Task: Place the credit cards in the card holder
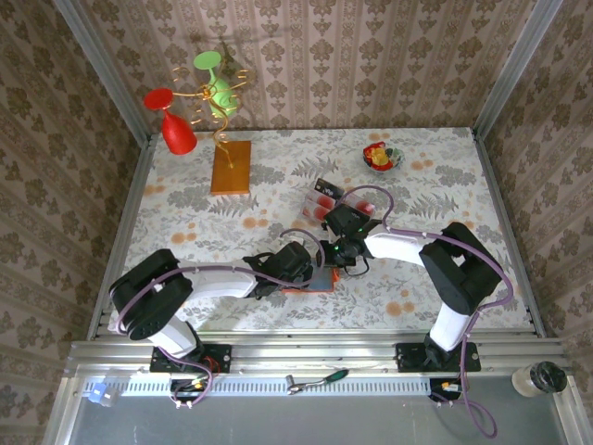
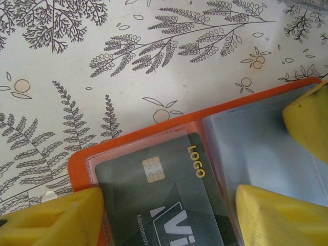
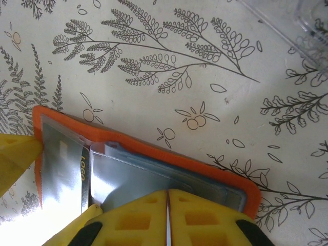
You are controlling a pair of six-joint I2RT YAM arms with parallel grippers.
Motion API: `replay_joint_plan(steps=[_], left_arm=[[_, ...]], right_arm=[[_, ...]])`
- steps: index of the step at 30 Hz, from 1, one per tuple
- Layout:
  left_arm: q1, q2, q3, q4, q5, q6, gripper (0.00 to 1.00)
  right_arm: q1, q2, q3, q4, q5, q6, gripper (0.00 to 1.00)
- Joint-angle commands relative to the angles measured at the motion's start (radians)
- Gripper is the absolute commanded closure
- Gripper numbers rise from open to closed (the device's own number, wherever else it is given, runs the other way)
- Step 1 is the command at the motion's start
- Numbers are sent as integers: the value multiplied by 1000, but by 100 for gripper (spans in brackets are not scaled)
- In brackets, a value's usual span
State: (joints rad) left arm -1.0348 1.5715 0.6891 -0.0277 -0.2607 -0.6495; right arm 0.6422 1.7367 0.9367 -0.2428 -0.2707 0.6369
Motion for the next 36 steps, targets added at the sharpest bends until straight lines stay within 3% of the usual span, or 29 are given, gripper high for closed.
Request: replay_joint_plan(steps=[1,5,10,29,36], left_arm=[[-10,38,-10,-19,7,14,34],[-13,40,-14,-15,4,8,34],[-13,44,-14,-15,1,7,34],[-20,41,-15,-15,-9,1,35],[-20,35,-13,-18,-11,1,35]], right_arm=[[2,-16,24,-22,-14,18,80],[-6,-66,6,-19,9,33,67],[-10,-80,-19,-6,15,48,59],[-15,-17,-52,94,-67,115,54],[-19,-54,-57,105,-92,127,59]])
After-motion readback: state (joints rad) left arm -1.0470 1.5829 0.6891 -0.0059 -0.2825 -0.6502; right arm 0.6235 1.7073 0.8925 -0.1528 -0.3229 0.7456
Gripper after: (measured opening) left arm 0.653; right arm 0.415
